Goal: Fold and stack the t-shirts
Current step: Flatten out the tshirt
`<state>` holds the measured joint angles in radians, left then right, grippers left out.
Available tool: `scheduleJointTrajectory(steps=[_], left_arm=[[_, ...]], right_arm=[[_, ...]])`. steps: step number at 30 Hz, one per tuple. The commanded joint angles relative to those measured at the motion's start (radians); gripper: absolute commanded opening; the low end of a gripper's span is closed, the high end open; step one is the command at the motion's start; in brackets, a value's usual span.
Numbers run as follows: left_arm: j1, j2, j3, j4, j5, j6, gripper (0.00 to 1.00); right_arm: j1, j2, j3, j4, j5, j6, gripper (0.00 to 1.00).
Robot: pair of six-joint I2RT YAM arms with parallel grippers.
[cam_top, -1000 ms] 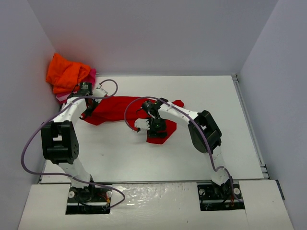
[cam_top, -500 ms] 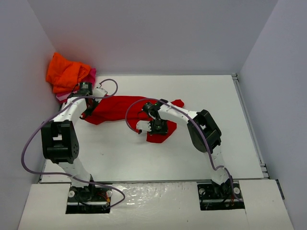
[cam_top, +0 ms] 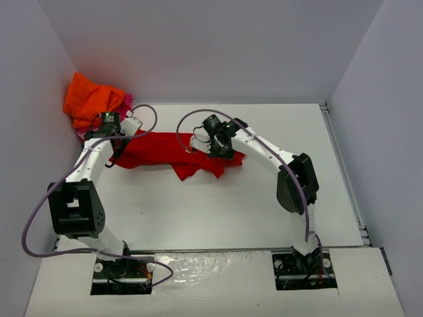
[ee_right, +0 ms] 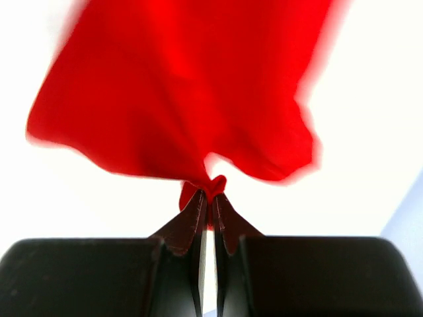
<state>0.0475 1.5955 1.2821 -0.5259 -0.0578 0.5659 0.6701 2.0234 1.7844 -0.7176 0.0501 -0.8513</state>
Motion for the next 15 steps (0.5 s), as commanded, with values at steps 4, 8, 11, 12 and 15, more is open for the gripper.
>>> scheduleJointTrajectory(steps=[4,8,11,12,15], left_arm=[[0.013,-0.117,0.079,-0.036,-0.012,0.010,0.00],[0.012,-0.127,0.071,-0.048,-0.011,0.014,0.00],[0.013,-0.133,0.058,-0.039,-0.015,0.021,0.00],[0.014,-0.131,0.055,-0.039,-0.018,0.023,0.00],[0.012,-0.122,0.050,-0.036,-0.017,0.028,0.00]], right_arm=[[-0.053,-0.194,-0.032,0.038,0.032,0.074,0.00],[-0.019,-0.181,-0.193,0.025,0.002,0.081,0.01],[0.051,-0.180,-0.279,0.000,-0.022,0.080,0.02],[0.065,-0.181,-0.298,-0.006,-0.033,0.080,0.03],[0.102,-0.175,-0.333,-0.058,-0.121,0.084,0.08]])
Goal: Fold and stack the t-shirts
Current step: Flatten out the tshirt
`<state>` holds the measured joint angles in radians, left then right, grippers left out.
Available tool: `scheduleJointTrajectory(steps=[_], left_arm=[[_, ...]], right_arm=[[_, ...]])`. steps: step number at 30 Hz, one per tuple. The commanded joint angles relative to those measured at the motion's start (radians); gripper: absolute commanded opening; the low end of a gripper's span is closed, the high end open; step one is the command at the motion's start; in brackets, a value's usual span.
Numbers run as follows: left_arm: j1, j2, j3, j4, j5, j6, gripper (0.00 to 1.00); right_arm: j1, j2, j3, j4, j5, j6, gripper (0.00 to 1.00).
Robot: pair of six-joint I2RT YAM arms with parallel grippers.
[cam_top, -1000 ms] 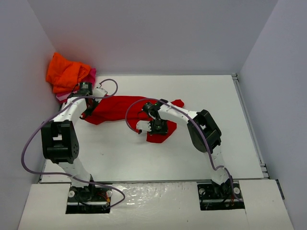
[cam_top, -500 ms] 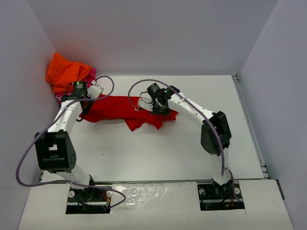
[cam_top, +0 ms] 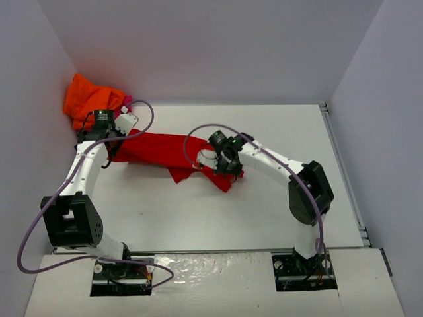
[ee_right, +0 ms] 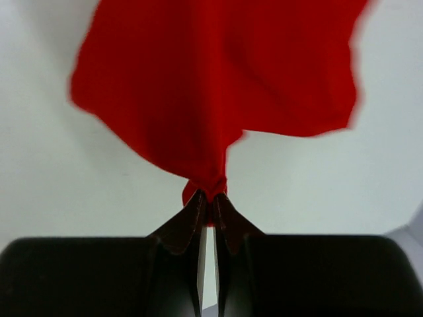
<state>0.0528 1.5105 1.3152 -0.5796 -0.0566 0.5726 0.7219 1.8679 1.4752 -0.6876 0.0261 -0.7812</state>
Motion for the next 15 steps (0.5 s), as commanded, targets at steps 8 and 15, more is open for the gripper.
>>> scheduleJointTrajectory(steps=[8,15], left_arm=[[0.005,0.010,0.018,0.027,-0.018,0.015,0.00],[0.005,0.018,0.008,0.032,-0.021,0.015,0.00]], right_arm=[[0.051,0.037,-0.056,-0.097,-0.136,0.003,0.16],[0.052,0.053,-0.056,-0.095,-0.141,-0.010,0.16]])
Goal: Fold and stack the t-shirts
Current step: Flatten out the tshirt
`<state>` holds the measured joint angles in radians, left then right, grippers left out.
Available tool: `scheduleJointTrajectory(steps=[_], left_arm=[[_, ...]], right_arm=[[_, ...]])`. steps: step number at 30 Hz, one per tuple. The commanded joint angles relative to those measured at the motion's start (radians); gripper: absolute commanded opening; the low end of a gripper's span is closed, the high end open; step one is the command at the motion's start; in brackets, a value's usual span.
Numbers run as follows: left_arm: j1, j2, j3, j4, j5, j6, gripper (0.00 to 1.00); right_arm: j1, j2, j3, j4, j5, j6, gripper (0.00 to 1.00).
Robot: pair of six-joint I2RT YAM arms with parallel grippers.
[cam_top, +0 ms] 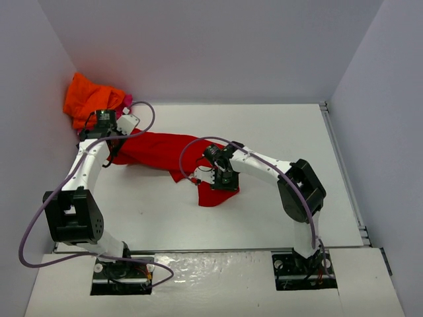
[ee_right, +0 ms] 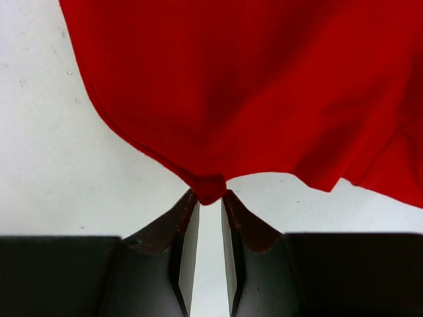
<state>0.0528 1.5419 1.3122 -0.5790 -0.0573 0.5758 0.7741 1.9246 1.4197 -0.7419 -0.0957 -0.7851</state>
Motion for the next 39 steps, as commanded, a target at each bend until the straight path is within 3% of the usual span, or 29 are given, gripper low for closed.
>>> scheduleJointTrajectory(steps=[1,8,17,22,26,29,33,39], left_arm=[[0.005,-0.013,0.010,0.031,-0.020,0.012,0.00],[0.005,-0.011,0.005,0.033,-0.021,0.012,0.00],[0.008,-0.037,-0.005,0.068,-0.042,-0.023,0.00],[0.009,-0.156,0.042,0.122,-0.072,-0.058,0.00],[0.023,-0.272,0.099,0.174,-0.122,-0.066,0.00],[0.028,-0.342,0.202,0.182,-0.190,-0.116,0.00],[0.028,-0.400,0.314,0.184,-0.267,-0.203,0.00],[0.028,-0.454,0.582,0.027,-0.199,-0.279,0.00]], right_arm=[[0.000,-0.002,-0.001,-0.040,-0.023,-0.006,0.15],[0.004,0.006,0.006,-0.039,-0.052,-0.005,0.00],[0.008,-0.035,0.023,-0.006,0.015,0.035,0.00],[-0.062,-0.167,0.181,0.141,0.214,0.078,0.00],[-0.180,-0.266,0.335,0.243,0.214,0.089,0.00],[-0.201,-0.379,0.324,0.387,0.328,0.077,0.00],[-0.201,-0.543,0.267,0.516,0.369,0.108,0.00],[-0.295,-0.747,0.268,0.470,0.216,0.166,0.00]])
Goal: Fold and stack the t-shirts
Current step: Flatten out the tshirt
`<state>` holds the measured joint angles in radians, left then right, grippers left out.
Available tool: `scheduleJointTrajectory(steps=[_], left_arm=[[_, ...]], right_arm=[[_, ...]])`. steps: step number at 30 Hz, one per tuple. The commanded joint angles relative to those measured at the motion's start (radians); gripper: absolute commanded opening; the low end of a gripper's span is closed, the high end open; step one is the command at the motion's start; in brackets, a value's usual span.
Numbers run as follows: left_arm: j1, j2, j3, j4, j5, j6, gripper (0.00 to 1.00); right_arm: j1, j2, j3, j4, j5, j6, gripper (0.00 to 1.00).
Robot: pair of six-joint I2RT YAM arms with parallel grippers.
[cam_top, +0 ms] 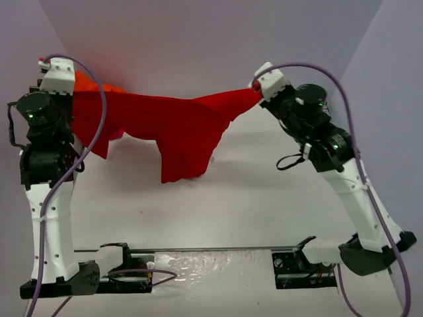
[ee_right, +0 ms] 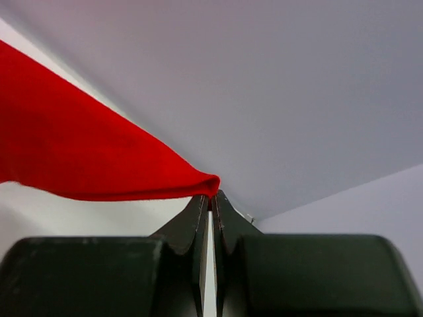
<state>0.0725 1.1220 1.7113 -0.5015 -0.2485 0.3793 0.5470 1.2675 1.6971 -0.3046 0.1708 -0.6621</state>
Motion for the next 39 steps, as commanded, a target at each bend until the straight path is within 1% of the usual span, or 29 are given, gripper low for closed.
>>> scheduleJointTrajectory(steps=[1,5,7,8,12,16,20,24,26,30,32,34,36,39], left_arm=[[0.009,-0.039,0.223,-0.087,0.011,-0.087,0.00],[0.008,-0.041,0.392,-0.209,0.131,-0.114,0.00],[0.008,-0.025,0.487,-0.295,0.232,-0.122,0.00],[0.009,-0.017,0.521,-0.326,0.256,-0.131,0.00],[0.007,0.009,0.618,-0.417,0.355,-0.142,0.00],[0.006,0.049,0.716,-0.515,0.427,-0.120,0.00],[0.007,0.096,0.724,-0.534,0.469,-0.099,0.00],[0.007,0.178,0.642,-0.489,0.436,-0.077,0.00],[0.007,0.218,0.600,-0.455,0.434,-0.069,0.00],[0.007,0.356,0.563,-0.406,0.421,-0.057,0.00],[0.007,0.442,0.565,-0.389,0.399,-0.043,0.00],[0.006,0.535,0.560,-0.358,0.376,-0.033,0.00],[0.002,0.622,0.536,-0.301,0.354,-0.016,0.00],[-0.005,0.765,0.525,-0.199,0.302,0.003,0.00]], right_arm=[[-0.079,-0.110,-0.007,0.017,-0.069,0.043,0.00],[-0.127,-0.194,0.019,-0.093,-0.206,0.053,0.00],[-0.139,-0.222,0.042,-0.127,-0.251,0.057,0.00],[-0.144,-0.232,0.052,-0.139,-0.264,0.060,0.00],[-0.159,-0.255,0.097,-0.183,-0.272,0.068,0.00],[-0.183,-0.257,0.187,-0.225,-0.269,0.063,0.00],[-0.190,-0.201,0.242,-0.227,-0.255,0.054,0.00],[-0.180,-0.075,0.267,-0.202,-0.217,0.046,0.00],[-0.179,-0.010,0.282,-0.178,-0.163,0.023,0.00],[-0.179,0.189,0.333,-0.128,-0.055,-0.049,0.00],[-0.180,0.266,0.364,-0.096,-0.034,-0.088,0.00],[-0.180,0.385,0.402,-0.066,-0.013,-0.125,0.00],[-0.184,0.571,0.456,-0.042,0.014,-0.148,0.00],[-0.186,0.774,0.571,-0.026,0.046,-0.177,0.00]])
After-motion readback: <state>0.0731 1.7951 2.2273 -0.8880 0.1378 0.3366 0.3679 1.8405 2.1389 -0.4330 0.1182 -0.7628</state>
